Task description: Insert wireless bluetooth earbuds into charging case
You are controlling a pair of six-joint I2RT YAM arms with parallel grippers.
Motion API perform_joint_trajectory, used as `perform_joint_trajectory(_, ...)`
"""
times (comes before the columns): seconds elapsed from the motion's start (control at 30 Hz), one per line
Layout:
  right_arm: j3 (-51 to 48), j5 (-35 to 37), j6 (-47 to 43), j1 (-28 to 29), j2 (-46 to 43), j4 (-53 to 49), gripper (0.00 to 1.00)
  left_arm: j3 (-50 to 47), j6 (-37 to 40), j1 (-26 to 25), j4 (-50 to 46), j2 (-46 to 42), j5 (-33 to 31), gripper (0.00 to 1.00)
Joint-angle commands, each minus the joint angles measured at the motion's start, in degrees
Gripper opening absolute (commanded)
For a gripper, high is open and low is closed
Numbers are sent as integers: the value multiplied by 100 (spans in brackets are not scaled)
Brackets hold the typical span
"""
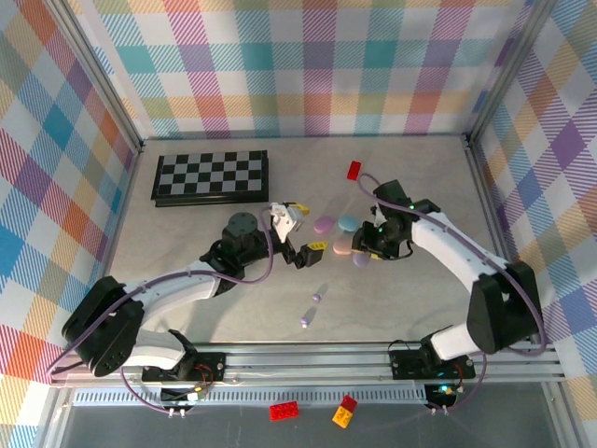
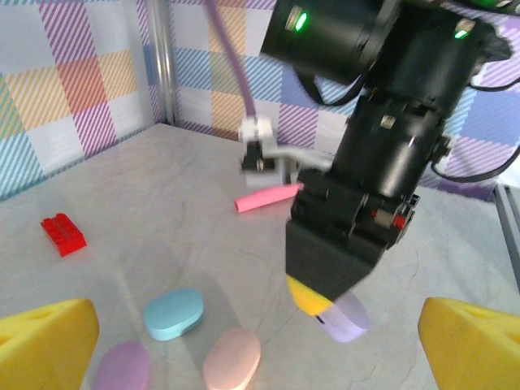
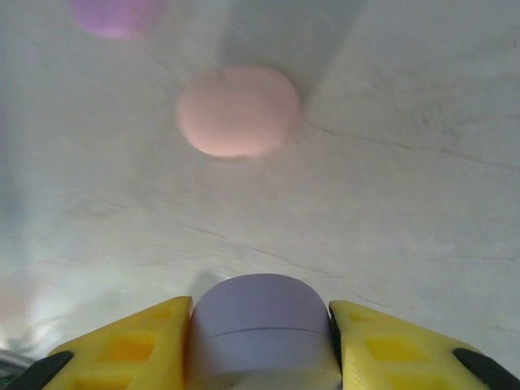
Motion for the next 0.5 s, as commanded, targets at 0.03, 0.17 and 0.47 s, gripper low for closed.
perform_joint_trajectory(0.03, -167, -994, 813, -265, -529, 1047, 30, -103, -925, -321, 1249, 532, -686, 100)
perform_joint_trajectory(0.17, -215, -1617, 1278, -372, -775, 1554, 30, 114, -1093, -580, 1848, 1194, -684, 98)
perform_joint_trajectory(0.47, -328, -2103, 1526, -492, -1030, 1947, 30, 734, -1788, -627, 2863, 2278, -312, 80)
